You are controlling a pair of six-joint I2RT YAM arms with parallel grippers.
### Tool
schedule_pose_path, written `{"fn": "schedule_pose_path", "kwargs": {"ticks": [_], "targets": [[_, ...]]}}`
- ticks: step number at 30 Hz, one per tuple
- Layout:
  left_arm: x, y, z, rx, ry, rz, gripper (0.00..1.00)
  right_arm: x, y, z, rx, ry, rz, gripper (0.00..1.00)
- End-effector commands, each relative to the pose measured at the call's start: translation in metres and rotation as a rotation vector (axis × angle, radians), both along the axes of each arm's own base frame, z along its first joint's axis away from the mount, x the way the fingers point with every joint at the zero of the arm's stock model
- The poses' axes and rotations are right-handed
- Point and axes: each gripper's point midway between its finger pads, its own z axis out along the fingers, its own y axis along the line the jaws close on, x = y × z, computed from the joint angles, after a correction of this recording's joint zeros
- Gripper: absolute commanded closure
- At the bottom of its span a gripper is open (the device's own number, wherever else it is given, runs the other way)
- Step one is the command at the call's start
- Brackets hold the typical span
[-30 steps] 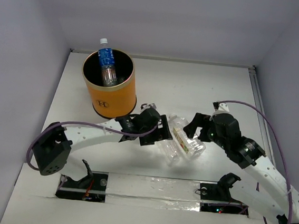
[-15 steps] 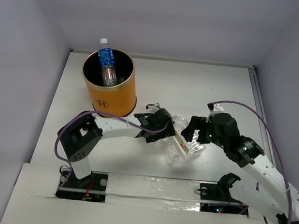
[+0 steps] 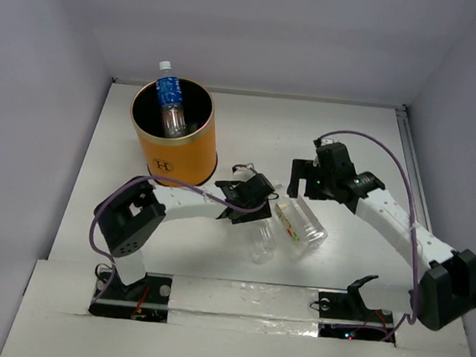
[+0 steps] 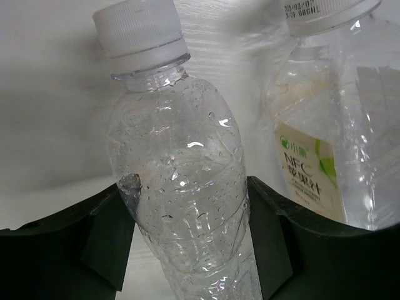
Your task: Put the plastic bottles in the bin
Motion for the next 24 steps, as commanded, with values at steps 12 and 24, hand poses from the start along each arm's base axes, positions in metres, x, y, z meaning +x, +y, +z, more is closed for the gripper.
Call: {"fn": "schedule_pose_path", "kwargs": {"ticks": [12, 24], "targets": [[0.014, 0.058, 0.191, -0.070, -0.341, -0.065, 0.54, 0.007, 0.019, -0.024, -0.063, 0.094, 0.203, 0.00], [0.099, 0.179, 0.357, 0.004, -0.693, 0.112, 0.54, -0.007, 0.037, -0.050, -0.057, 0.229, 0.307, 0.00]]}}
